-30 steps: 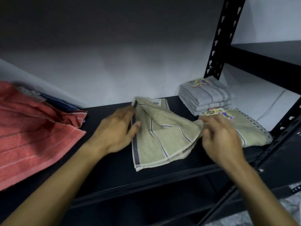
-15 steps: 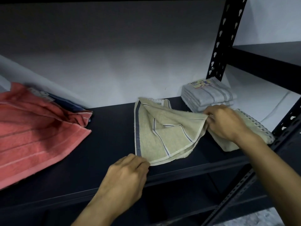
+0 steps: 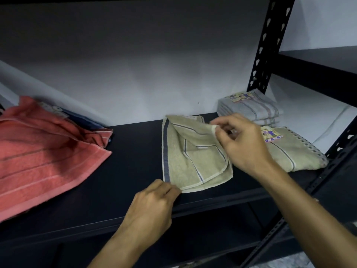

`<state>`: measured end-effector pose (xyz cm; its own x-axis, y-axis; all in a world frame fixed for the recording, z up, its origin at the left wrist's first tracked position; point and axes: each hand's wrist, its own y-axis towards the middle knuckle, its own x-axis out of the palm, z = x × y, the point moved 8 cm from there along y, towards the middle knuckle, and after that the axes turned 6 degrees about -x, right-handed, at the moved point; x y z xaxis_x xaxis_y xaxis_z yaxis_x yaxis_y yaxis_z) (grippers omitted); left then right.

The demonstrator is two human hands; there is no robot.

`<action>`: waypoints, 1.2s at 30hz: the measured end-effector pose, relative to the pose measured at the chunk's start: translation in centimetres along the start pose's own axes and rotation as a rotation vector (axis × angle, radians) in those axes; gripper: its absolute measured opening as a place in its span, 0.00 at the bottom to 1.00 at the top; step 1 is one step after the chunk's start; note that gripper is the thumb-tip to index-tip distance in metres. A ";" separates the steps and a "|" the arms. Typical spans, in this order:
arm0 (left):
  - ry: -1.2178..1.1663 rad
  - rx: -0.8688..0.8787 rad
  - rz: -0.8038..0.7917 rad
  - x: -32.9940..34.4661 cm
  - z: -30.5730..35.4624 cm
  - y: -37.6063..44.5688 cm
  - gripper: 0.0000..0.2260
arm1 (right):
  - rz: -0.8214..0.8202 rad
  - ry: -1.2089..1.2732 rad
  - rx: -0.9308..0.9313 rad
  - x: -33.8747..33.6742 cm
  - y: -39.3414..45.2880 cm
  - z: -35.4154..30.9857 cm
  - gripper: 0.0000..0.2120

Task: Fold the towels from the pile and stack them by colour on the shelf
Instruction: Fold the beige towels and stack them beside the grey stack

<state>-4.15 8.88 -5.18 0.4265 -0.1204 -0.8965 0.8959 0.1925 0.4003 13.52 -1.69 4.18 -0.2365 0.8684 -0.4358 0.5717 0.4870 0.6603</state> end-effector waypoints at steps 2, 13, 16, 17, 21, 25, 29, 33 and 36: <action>-0.015 -0.005 0.007 0.1 -0.1 -0.2 0.22 | -0.073 -0.014 -0.080 2.3 -1.0 -1.3 0.06; -0.191 -0.159 0.116 0.0 -2.5 -2.5 0.11 | -0.180 -0.261 -0.364 9.9 -9.2 -4.9 0.05; -0.224 -0.158 0.096 0.1 -2.8 -2.7 0.12 | -0.168 -0.259 -0.346 10.1 -9.5 -4.6 0.05; -0.235 -0.145 0.092 0.0 -2.7 -2.7 0.12 | -0.161 -0.259 -0.345 10.0 -9.4 -4.7 0.05; -0.281 -0.121 0.098 -0.6 -2.5 -2.4 0.13 | -0.125 -0.286 -0.369 10.0 -9.2 -5.4 0.05; -0.283 -0.101 0.063 -0.8 -2.4 -2.4 0.15 | -0.068 -0.285 -0.398 10.2 -9.3 -5.9 0.05; -0.285 -0.110 0.023 -0.7 -2.3 -2.5 0.13 | -0.085 -0.273 -0.421 11.0 -9.4 -6.0 0.05; -0.387 -0.171 0.056 -0.6 -3.1 -3.3 0.11 | -0.216 -0.284 -0.444 11.5 -10.0 -5.5 0.07; -0.391 -0.252 0.178 -1.3 -4.0 -4.2 0.10 | -0.318 -0.319 -0.446 11.3 -10.4 -5.1 0.08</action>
<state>-8.99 12.16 -6.49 0.6282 -0.4112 -0.6606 0.7675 0.4668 0.4393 0.93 3.54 -4.53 -0.0558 0.6384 -0.7677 0.1135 0.7680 0.6303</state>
